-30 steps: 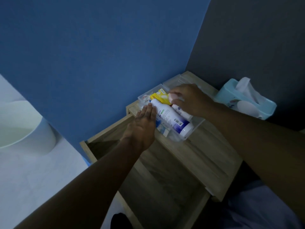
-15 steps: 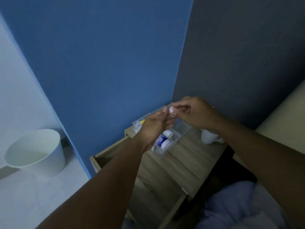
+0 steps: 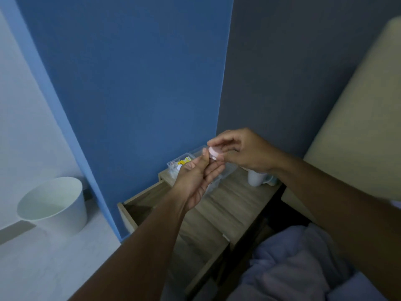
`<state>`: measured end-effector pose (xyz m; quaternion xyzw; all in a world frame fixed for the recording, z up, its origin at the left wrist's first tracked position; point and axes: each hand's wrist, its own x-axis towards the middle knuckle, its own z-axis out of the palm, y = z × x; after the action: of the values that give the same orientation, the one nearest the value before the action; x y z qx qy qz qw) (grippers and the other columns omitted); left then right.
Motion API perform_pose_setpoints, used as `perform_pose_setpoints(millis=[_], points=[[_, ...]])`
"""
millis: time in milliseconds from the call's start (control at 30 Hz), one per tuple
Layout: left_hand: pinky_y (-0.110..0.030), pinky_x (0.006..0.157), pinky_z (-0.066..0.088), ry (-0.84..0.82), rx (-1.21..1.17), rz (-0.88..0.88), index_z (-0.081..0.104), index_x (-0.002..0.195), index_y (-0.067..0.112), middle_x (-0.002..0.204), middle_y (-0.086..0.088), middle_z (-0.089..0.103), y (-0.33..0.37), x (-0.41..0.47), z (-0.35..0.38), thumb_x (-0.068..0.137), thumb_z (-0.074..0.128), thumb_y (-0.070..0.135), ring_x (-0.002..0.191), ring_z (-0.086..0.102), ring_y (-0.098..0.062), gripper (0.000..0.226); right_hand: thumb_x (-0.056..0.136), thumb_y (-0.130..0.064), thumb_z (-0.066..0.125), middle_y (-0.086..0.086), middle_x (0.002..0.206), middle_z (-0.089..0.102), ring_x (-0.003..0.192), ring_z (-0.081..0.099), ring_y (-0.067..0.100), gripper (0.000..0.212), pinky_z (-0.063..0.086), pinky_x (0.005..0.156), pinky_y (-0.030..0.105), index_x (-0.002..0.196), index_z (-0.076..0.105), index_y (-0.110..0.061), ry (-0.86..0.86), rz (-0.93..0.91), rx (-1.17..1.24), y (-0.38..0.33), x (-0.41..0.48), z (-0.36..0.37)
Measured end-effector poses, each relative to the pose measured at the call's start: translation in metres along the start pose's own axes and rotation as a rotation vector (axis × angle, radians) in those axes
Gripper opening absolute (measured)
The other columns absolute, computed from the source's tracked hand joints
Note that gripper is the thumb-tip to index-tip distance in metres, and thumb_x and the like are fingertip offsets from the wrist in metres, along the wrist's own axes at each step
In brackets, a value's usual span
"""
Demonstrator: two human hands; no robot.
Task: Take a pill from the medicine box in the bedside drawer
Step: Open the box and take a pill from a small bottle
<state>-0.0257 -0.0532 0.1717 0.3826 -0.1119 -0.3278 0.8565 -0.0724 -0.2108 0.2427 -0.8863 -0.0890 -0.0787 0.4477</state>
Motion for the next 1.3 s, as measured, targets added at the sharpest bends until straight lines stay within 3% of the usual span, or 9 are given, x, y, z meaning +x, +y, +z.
perform_pose_setpoints(millis=[133,233,367,500,667,733,900,1100,1300], points=[[-0.024,0.082,0.059,-0.003,0.000,-0.003,0.062,0.119,-0.008,0.118,-0.022,0.070,0.000,-0.007,0.001,0.097,0.052,0.033,0.110,0.069,-0.022,0.047,0.064,-0.065,0.075,-0.018,0.103,0.071,0.097,0.067,-0.002,0.060,0.054,0.090,0.025,0.115,0.070,-0.033,0.132,0.124,-0.111,-0.011,0.000,0.003],[-0.022,0.079,0.058,-0.011,0.031,-0.010,0.065,0.115,-0.007,0.117,-0.021,0.071,-0.003,-0.010,0.003,0.095,0.054,0.034,0.111,0.069,-0.023,0.046,0.067,-0.087,0.055,-0.019,0.060,0.065,0.059,0.059,-0.008,0.063,0.044,0.057,0.020,0.076,0.077,-0.029,0.257,0.082,-0.580,-0.011,0.002,0.005],[-0.025,0.080,0.060,0.008,0.027,-0.014,0.067,0.106,-0.004,0.109,-0.019,0.074,-0.009,-0.011,-0.001,0.083,0.062,0.038,0.106,0.071,-0.023,0.048,0.076,-0.051,0.076,-0.021,0.078,0.071,0.078,0.063,-0.012,0.030,0.047,0.073,0.019,0.093,0.080,-0.027,0.032,-0.028,-0.373,-0.004,0.001,-0.001],[-0.026,0.081,0.060,0.005,0.013,-0.031,0.064,0.108,-0.009,0.113,-0.021,0.072,-0.014,-0.012,-0.006,0.087,0.060,0.034,0.104,0.072,-0.023,0.048,0.062,-0.071,0.071,-0.015,0.130,0.064,0.121,0.056,-0.004,0.079,0.041,0.098,0.018,0.129,0.065,-0.031,-0.073,0.088,-0.404,0.000,-0.003,0.000],[-0.027,0.082,0.059,-0.015,-0.030,-0.045,0.068,0.107,-0.001,0.112,-0.019,0.073,-0.021,-0.011,-0.014,0.095,0.055,0.031,0.107,0.071,-0.024,0.037,0.072,-0.076,0.062,-0.008,0.078,0.076,0.076,0.068,0.000,0.054,0.053,0.063,0.023,0.095,0.080,-0.030,0.065,0.079,-0.570,0.004,-0.008,0.009],[-0.025,0.081,0.059,-0.013,-0.028,-0.059,0.068,0.105,-0.002,0.108,-0.018,0.075,-0.024,-0.009,-0.017,0.098,0.051,0.031,0.105,0.072,-0.023,0.038,0.081,-0.049,0.075,-0.007,0.084,0.077,0.079,0.069,0.002,0.029,0.052,0.067,0.020,0.102,0.079,-0.030,-0.003,0.032,-0.491,0.006,-0.009,0.009],[-0.027,0.079,0.060,0.007,-0.070,-0.065,0.070,0.100,-0.004,0.110,-0.022,0.073,-0.030,-0.003,-0.026,0.099,0.050,0.025,0.105,0.071,-0.025,0.035,0.083,-0.007,0.077,-0.009,0.104,0.071,0.095,0.070,0.010,0.036,0.056,0.089,0.027,0.117,0.074,-0.018,-0.012,-0.059,-0.321,0.019,-0.009,0.009],[-0.035,0.088,0.059,0.052,-0.113,-0.103,0.054,0.128,0.004,0.123,-0.033,0.062,-0.043,0.004,-0.047,0.099,0.048,0.009,0.111,0.068,-0.033,0.030,0.087,-0.015,0.072,-0.016,0.098,0.059,0.086,0.062,0.005,0.047,0.054,0.084,0.020,0.130,0.064,-0.033,0.174,-0.027,-0.192,0.049,-0.012,0.009],[-0.033,0.096,0.055,0.085,-0.056,-0.174,0.054,0.130,0.001,0.127,-0.023,0.064,-0.065,0.022,-0.065,0.098,0.048,0.005,0.112,0.068,-0.028,0.033,0.082,-0.023,0.080,-0.008,0.087,0.069,0.073,0.064,0.001,0.023,0.052,0.073,0.014,0.104,0.072,-0.023,0.380,0.186,-0.070,0.102,-0.027,0.026]])
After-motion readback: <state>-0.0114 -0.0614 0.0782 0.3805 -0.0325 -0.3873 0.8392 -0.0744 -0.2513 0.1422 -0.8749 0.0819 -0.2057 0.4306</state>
